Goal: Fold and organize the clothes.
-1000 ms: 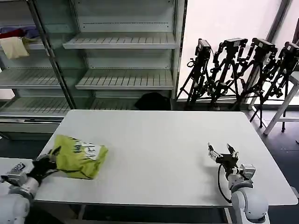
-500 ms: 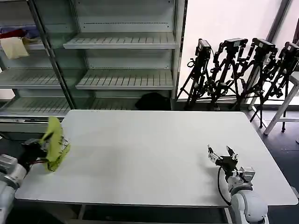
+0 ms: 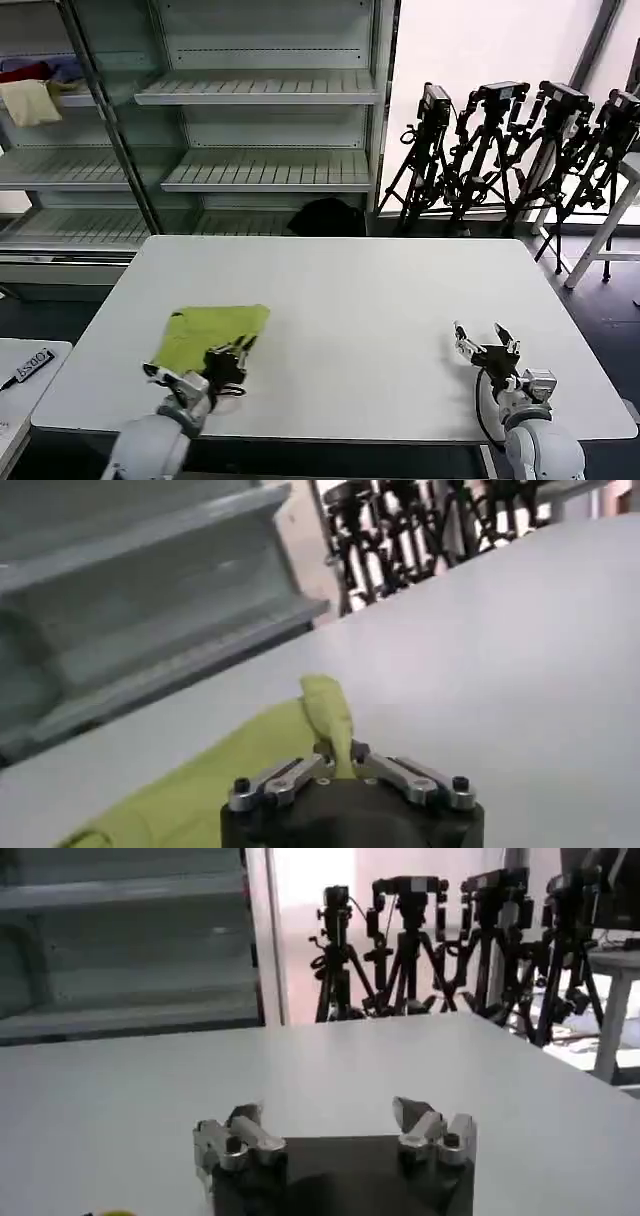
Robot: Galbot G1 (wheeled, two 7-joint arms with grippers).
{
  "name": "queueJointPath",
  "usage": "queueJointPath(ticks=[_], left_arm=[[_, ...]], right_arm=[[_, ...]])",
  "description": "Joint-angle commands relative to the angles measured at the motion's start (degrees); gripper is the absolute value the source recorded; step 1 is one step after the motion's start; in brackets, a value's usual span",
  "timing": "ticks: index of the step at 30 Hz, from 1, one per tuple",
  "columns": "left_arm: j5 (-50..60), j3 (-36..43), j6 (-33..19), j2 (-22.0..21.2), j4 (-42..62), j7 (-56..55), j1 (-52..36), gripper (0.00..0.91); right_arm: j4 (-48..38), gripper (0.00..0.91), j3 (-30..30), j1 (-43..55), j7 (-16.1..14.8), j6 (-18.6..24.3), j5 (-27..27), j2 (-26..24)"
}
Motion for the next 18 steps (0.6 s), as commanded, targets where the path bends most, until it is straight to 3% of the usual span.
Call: queueJointPath(ticks=[1,2,3,4,5,7,8,9,18], left_arm=[[2.0,13.21,1.56,-6.51,1.39,-4.54,-3.32,0.03],[1.71,13.26,1.81,-6.44,1.25,-4.8,-3.46,0.05],[1.54,13.31,2.04,-6.42,1.18,-5.02,-3.64,0.181],[1.03,13.32,2.41,-6.35,1.0,-5.11,-3.75,0.393],[0.2,13.46,2.85,-6.23,0.85,-5.7,-4.04,0.393],[-1.09,13.61,4.2,-6.09,0.54,-6.91,-4.84,0.504],[-2.43,13.71,5.2,-5.91,0.38,-8.01,-5.35,0.836],[-3.33,13.81,6.05,-5.74,0.27,-8.64,-5.71,0.907],[-13.17,11.6,9.95,-2.3,-3.79,-10.86,-9.93,0.907]], right_arm=[[5.18,0.907,-1.77,-0.5,-2.24,-4.79,0.15,-0.07],[5.95,0.907,-2.49,-0.31,-2.31,-6.04,0.27,0.09],[6.78,0.907,-3.03,-0.12,-2.46,-7.18,0.5,0.43],[7.5,0.907,-3.74,0.15,-2.34,-8.65,0.73,0.77],[7.94,0.907,-4.37,0.45,-2.09,-9.95,1.1,1.09],[8.9,0.907,-5.85,0.91,-1.62,-12.21,2.05,1.79],[9.35,0.907,-7.4,1.28,-0.26,-12.75,2.41,2.2],[9.65,0.907,-8.43,1.42,0.26,-12.79,2.43,2.53],[10.09,0.907,-21.16,1.73,3.97,-12.97,1.96,4.48]])
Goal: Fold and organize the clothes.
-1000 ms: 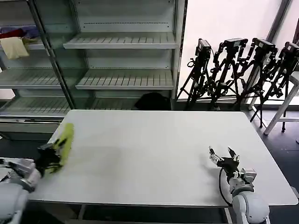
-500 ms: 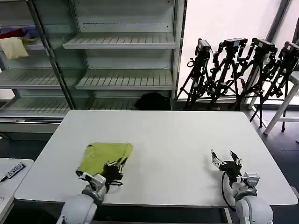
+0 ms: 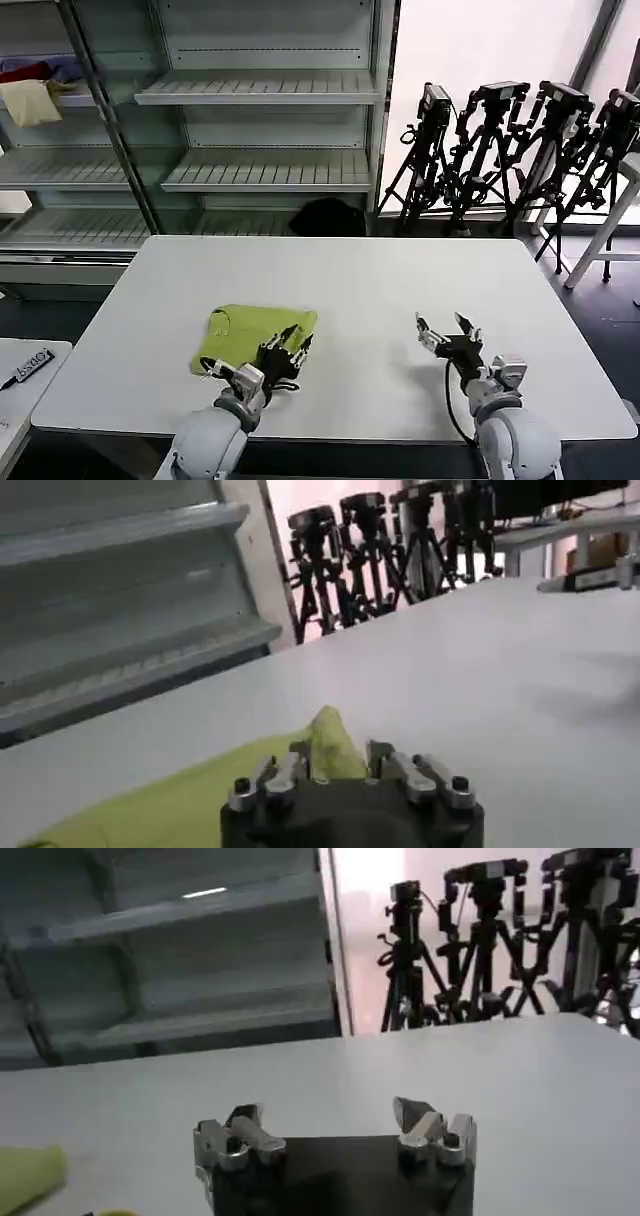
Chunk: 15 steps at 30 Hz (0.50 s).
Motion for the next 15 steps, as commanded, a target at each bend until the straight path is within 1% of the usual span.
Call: queueJointPath(ticks=[1,2,3,5,6,8,9,11,12,15], left_arm=[[-10.0,0.13,4.58,1.78,-3.55,-3.56,-4.52,0.907],[-11.48,-1.06,4.59,2.13,-4.56,-3.43,-4.82,0.907],[-12.99,-3.08,4.61,3.07,-5.8,-3.43,-5.37,0.907],[-13.9,-6.4,4.59,4.58,-7.14,-3.13,-5.63,0.907],[-14.59,-9.29,4.55,5.71,-7.78,-2.57,-5.55,0.907],[-15.92,-13.96,4.38,7.35,-8.14,-2.04,-5.01,0.907],[-17.19,-17.93,4.25,8.39,-8.27,-1.72,-4.23,0.907],[-18.2,-21.98,3.73,9.24,-8.33,-1.1,-2.85,0.907],[-19.08,-25.56,3.02,9.41,-8.36,-0.6,-1.74,0.907],[-21.12,-33.21,1.9,8.9,-8.75,0.46,1.82,0.907]], right_arm=[[2.32,0.907,-13.93,0.53,3.81,-3.8,0.89,1.77],[2.17,0.907,-15.6,0.65,4.56,-3.81,1.72,1.69],[2.0,0.907,-17.69,0.99,6.15,-3.82,3.36,1.37],[1.71,0.907,-19.44,1.43,7.62,-3.83,5.13,1.02],[1.06,0.907,-22.33,2.26,10.19,-3.83,9.21,0.47],[0.29,0.907,-24.53,3.28,13.85,-3.84,13.03,0.31],[-0.59,0.907,-26.42,3.64,15.19,-3.88,13.89,1.76],[-1.83,0.907,-27.85,3.99,16.2,-3.88,14.72,2.81],[-2.49,0.907,-29.53,4.38,17.05,-3.88,15.84,3.03],[-4.64,0.907,-31.16,5.01,17.93,-3.9,16.51,3.95]])
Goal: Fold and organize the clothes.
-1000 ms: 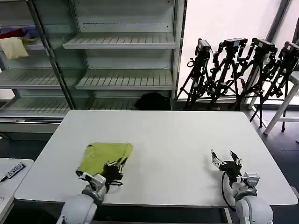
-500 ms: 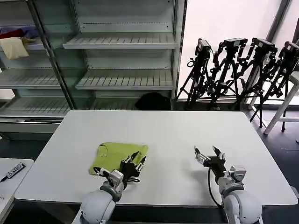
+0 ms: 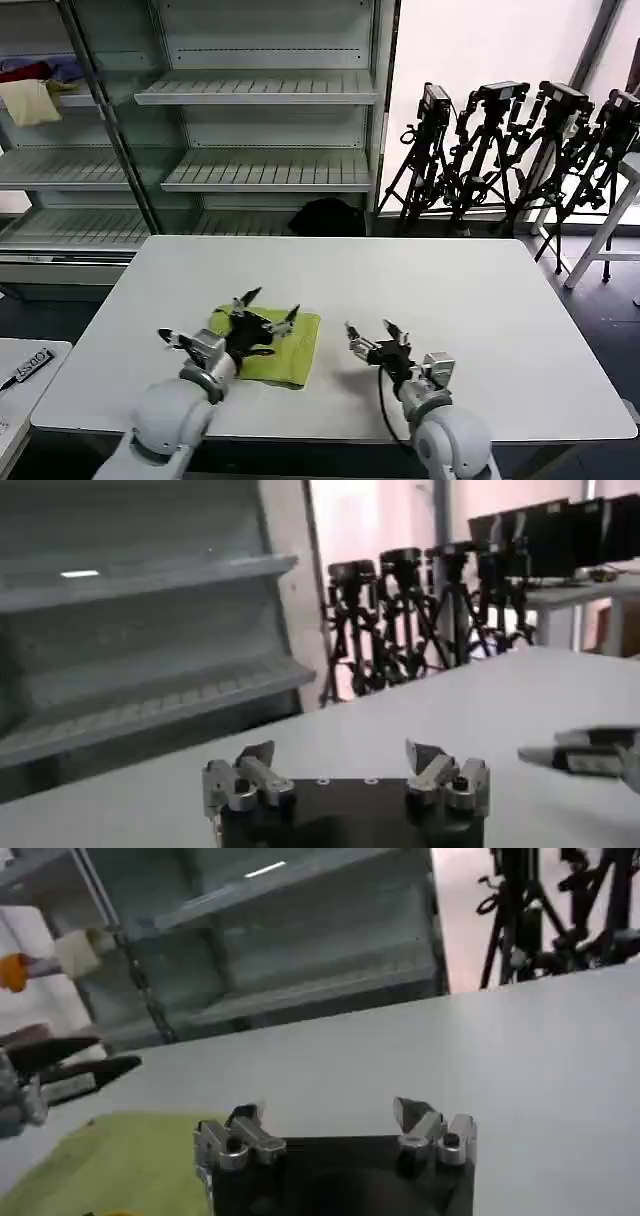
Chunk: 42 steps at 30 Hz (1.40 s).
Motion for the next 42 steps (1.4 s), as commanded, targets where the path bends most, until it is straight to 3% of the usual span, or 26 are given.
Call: queueJointPath(ticks=[1,11,13,14,16,17,35,42], left_arm=[[-10.32,-26.42,-1.31,3.42,-3.23,1.84,6.64,0.907],[-12.21,-31.01,-7.67,-1.55,-4.73,1.69,19.86,0.907],[-12.64,-31.39,-8.23,-1.48,-4.13,1.4,20.76,0.907],[-12.86,-31.5,-8.41,-1.38,-3.86,1.2,21.07,0.907],[-13.13,-31.7,-8.8,-1.3,-3.48,0.95,21.73,0.907],[-13.21,-31.69,-8.97,-1.31,-3.26,0.77,22.01,0.907],[-13.09,-29.37,-10.14,-2.73,-1.88,-0.35,22.76,0.907],[-13.08,-29.5,-10.81,-2.67,-1.61,-0.57,23.16,0.907]], right_arm=[[-4.98,0.907,-14.35,2.69,9.37,-1.01,9.09,2.9],[-10.75,0.877,-14.61,4.83,14.27,-0.96,10.65,5.24],[-10.69,0.736,-14.46,4.81,14.9,-0.95,10.8,5.27],[-10.71,0.494,-14.22,4.75,15.07,-0.94,10.79,5.4],[-10.76,0.242,-13.96,4.71,15.35,-0.92,10.76,5.51],[-10.69,0.0,-13.73,4.65,15.41,-0.91,10.77,5.61],[-9.66,0.0,-10.85,4.62,15.05,-0.87,10.54,4.75],[-8.64,0.0,-6.39,4.99,14.04,-0.86,10.47,2.99]])
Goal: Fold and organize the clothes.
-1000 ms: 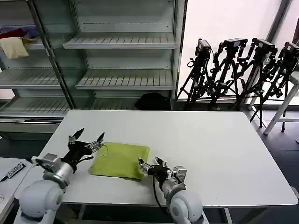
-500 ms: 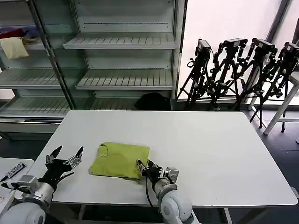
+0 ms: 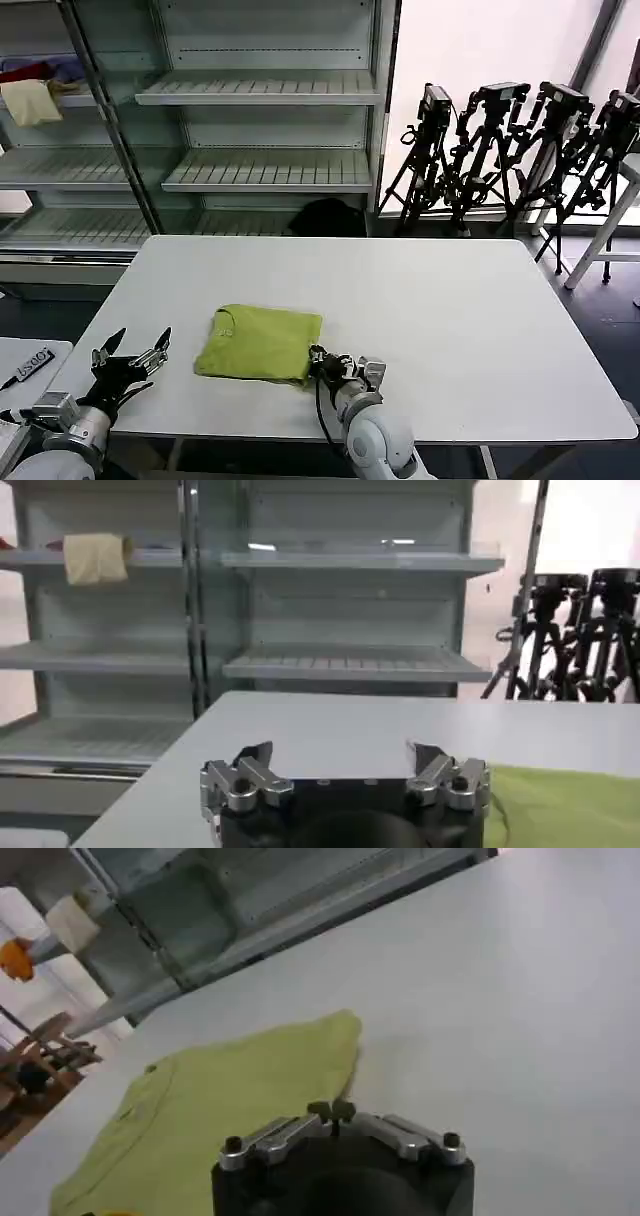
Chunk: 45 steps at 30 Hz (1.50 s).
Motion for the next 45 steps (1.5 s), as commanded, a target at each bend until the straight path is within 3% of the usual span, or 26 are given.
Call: queueJointPath(ticks=[1,10,15,17,24,30,31,32,38,45], left_arm=[[-0.37,-0.59,-0.8,-0.06,0.26,-0.07,1.36,0.907],[0.01,0.82,-0.83,-0.32,1.2,-0.21,0.73,0.907],[0.64,1.91,-0.78,-0.7,1.75,-0.2,0.02,0.907],[0.84,2.36,-0.76,-0.89,2.02,-0.2,-0.26,0.907],[1.14,3.38,-0.81,-1.4,2.81,-0.21,-0.58,0.907],[1.1,3.27,-0.84,-1.34,3.06,-0.2,-0.67,0.907],[1.09,3.26,-0.88,-1.27,3.06,-0.21,-0.6,0.907],[1.09,3.24,-0.93,-1.23,3.1,-0.2,-0.58,0.907],[0.68,3.42,-1.3,-1.27,3.17,-0.08,-0.78,0.907],[0.24,3.58,-2.89,-1.39,2.37,1.12,-2.47,0.907]], right_arm=[[1.31,0.0,5.32,0.19,-0.92,-0.11,0.36,-2.36],[4.74,0.0,14.97,-1.92,-5.77,-0.27,-1.02,-7.25],[4.07,0.0,20.52,-2.56,-9.91,-0.16,-8.57,-6.88],[3.74,0.0,21.13,-2.29,-10.26,-0.11,-8.67,-7.7],[2.62,0.0,19.91,-0.73,-13.98,0.09,-20.16,-6.96],[1.96,0.0,16.98,0.06,-14.28,0.08,-24.46,-5.61],[1.89,0.05,16.86,0.05,-14.3,0.09,-24.93,-5.41],[1.79,0.907,16.77,0.04,-14.23,0.1,-25.51,-5.19],[2.55,0.907,18.49,-1.11,-14.02,0.18,-30.04,-5.83],[7.25,0.907,24.89,-4.02,-15.09,1.79,-35.15,-8.09]])
